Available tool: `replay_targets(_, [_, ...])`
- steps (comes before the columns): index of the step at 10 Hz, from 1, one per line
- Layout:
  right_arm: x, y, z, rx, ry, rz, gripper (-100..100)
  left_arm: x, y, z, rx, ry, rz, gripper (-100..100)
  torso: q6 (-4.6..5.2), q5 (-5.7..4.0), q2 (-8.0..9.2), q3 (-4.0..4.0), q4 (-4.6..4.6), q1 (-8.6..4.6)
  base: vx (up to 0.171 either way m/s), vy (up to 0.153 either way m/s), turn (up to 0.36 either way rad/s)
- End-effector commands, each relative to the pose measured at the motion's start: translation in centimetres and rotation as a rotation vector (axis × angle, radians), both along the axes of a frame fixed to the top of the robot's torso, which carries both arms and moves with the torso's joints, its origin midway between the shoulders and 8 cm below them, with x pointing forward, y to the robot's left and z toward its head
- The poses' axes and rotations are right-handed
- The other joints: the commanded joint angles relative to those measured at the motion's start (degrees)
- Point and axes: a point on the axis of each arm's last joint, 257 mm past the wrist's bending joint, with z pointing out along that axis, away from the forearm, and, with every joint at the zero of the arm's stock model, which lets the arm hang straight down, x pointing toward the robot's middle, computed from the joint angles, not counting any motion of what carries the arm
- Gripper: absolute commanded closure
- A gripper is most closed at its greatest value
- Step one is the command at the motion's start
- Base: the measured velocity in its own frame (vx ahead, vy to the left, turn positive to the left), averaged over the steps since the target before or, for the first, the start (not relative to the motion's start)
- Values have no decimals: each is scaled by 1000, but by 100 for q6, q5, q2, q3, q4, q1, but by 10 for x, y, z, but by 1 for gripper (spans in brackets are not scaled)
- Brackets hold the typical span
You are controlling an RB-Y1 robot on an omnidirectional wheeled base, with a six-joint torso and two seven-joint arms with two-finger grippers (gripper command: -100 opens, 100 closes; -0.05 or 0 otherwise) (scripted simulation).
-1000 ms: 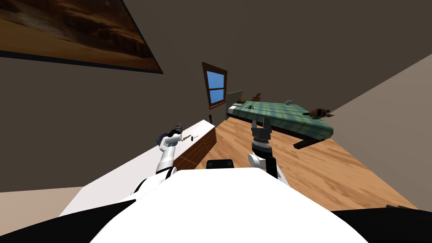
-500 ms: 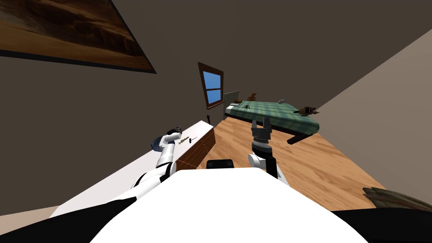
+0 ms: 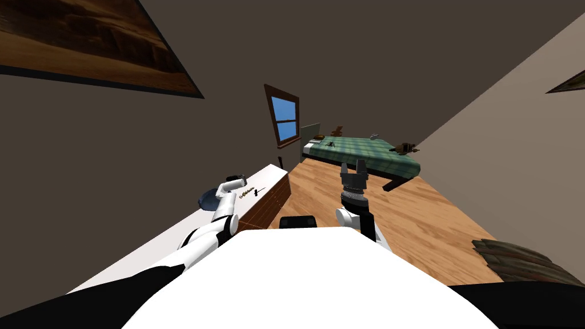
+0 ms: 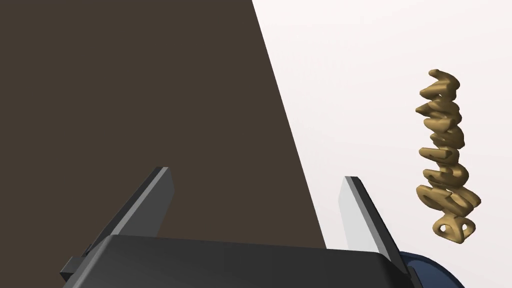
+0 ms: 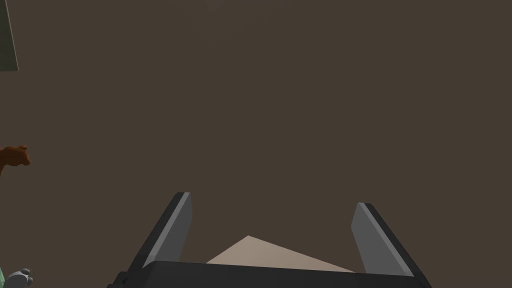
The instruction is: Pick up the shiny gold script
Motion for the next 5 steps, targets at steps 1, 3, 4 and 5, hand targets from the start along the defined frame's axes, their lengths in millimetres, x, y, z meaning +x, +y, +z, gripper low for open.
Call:
replay_targets(1, [0, 0, 0, 0, 0, 0, 0, -6, 3, -12, -56, 43, 32, -100, 0, 0, 0, 0, 0, 0, 15, 46, -123])
replay_targets(3, [0, 0, 0, 0, 0, 0, 0, -15, 5, -30, -114, 99, 64, -100, -1, 2, 1, 1, 0, 5, 25, 52, -100])
replay_targets(4, [0, 0, 0, 0, 0, 0, 0, -23, 4, -42, -132, 134, 72, -100, 3, 1, -4, -2, 0, 7, 20, 52, -67])
replay_targets(5, [0, 0, 0, 0, 0, 0, 0, -26, 4, -47, -137, 143, 75, -100, -1, 1, -1, -1, 0, 6, 4, 25, 7])
